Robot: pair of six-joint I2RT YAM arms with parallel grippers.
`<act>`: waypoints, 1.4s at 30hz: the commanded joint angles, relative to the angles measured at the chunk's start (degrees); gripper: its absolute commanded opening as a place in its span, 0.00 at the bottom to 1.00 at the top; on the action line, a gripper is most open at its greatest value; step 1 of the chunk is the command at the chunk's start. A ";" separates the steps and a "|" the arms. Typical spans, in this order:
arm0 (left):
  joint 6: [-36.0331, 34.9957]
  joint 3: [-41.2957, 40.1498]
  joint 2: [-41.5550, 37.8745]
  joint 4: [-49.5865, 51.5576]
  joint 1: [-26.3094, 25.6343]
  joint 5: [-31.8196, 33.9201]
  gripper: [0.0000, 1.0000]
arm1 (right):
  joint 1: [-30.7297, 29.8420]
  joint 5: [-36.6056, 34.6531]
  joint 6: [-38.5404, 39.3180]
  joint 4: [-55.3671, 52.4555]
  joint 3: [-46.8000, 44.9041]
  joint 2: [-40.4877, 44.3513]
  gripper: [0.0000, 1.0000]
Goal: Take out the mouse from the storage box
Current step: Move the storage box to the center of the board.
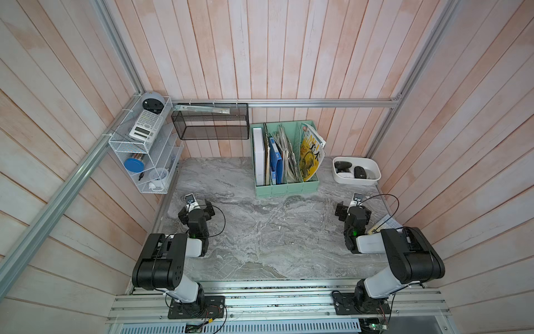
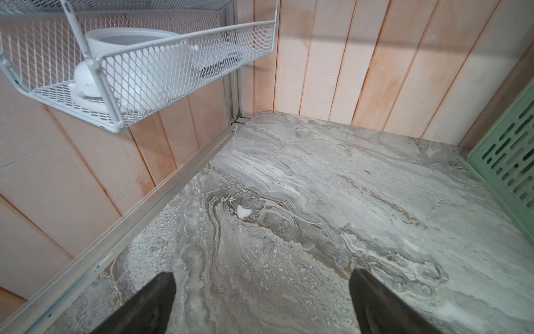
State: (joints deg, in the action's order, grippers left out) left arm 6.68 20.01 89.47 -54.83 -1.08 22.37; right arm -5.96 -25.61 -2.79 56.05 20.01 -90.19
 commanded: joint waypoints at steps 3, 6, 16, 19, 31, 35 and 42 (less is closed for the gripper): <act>-0.16 0.44 -0.09 -0.24 -0.09 -0.20 1.00 | 0.17 0.16 -0.25 -0.11 0.56 0.19 0.98; -0.09 0.42 -0.14 -0.27 -0.06 -0.14 1.00 | 0.16 0.20 -0.21 -0.15 0.48 0.19 0.98; -0.17 0.40 -0.07 -0.27 -0.06 -0.13 1.00 | 0.18 0.19 -0.21 -0.17 0.55 0.19 0.97; -0.48 0.00 -0.13 -1.24 -0.28 -0.29 1.00 | 0.20 0.27 -0.26 -0.16 0.55 0.19 0.97; -9.80 -11.78 -19.15 -10.30 -10.93 6.80 1.00 | -4.83 2.19 7.09 1.54 -3.89 9.91 0.98; -1.24 -9.80 -36.29 9.04 -11.75 6.28 1.00 | -7.26 -2.43 1.65 -21.45 6.05 18.52 0.98; 22.42 4.30 -51.43 54.77 -11.48 13.48 1.00 | -4.27 -0.25 -19.21 -57.68 28.29 17.84 0.98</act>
State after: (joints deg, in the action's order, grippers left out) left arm 16.67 21.93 39.99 -23.88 -12.67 30.72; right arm -12.21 -24.97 -11.42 17.93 44.38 -70.81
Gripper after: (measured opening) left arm 0.998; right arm 0.975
